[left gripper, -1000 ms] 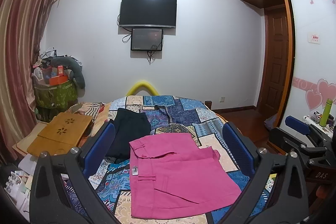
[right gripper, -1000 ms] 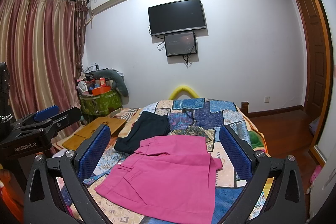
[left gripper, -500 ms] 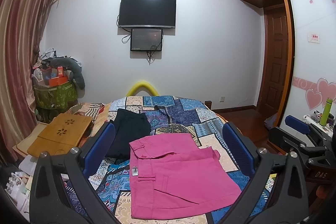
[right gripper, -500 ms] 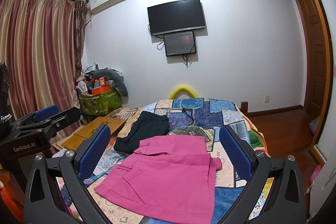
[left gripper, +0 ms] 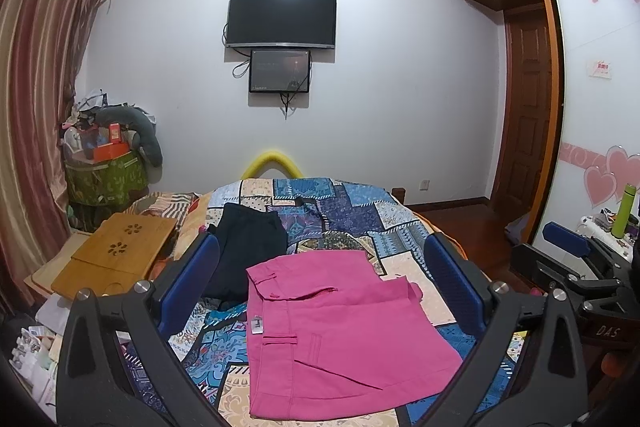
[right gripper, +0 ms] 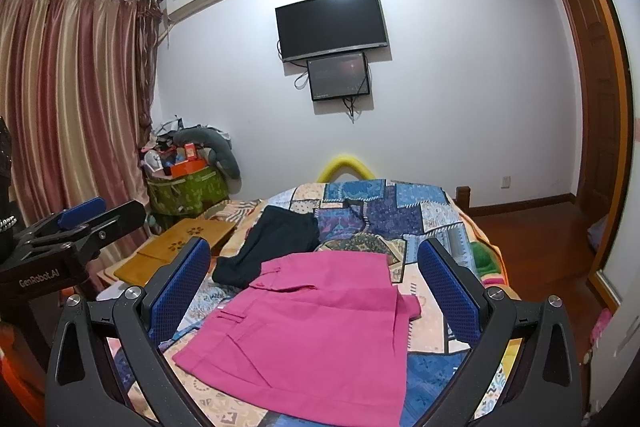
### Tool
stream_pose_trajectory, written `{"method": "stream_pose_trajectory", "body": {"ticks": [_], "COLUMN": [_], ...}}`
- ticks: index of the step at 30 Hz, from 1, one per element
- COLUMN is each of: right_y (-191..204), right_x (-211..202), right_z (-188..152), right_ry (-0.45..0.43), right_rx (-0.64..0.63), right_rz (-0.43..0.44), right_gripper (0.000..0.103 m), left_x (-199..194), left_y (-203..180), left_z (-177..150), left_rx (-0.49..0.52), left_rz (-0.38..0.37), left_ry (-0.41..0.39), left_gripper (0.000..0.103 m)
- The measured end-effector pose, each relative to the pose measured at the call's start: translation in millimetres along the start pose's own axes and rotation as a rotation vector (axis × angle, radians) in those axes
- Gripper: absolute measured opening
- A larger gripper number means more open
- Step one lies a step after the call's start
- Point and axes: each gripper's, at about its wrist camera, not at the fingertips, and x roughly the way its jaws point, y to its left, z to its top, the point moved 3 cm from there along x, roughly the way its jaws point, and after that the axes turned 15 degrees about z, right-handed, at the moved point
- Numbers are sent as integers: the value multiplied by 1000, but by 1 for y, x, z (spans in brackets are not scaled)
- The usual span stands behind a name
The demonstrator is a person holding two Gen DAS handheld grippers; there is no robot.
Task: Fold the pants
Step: 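Lower both grippers onto the pink pants' waistband and close them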
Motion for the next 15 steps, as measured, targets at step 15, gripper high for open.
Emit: {"method": "stream_pose_trajectory", "body": {"ticks": [15], "right_y": [-64], "right_x": [68], "right_z": [-32], "right_ry": [152], "right_rx": [45], "right_rz": [-33], "right_gripper": [103], "left_x": [138], "left_y": [-5], "left_z": [-37], "left_rx": [38], "left_rz": [39], "left_ry": [259], "left_gripper": [103]}}
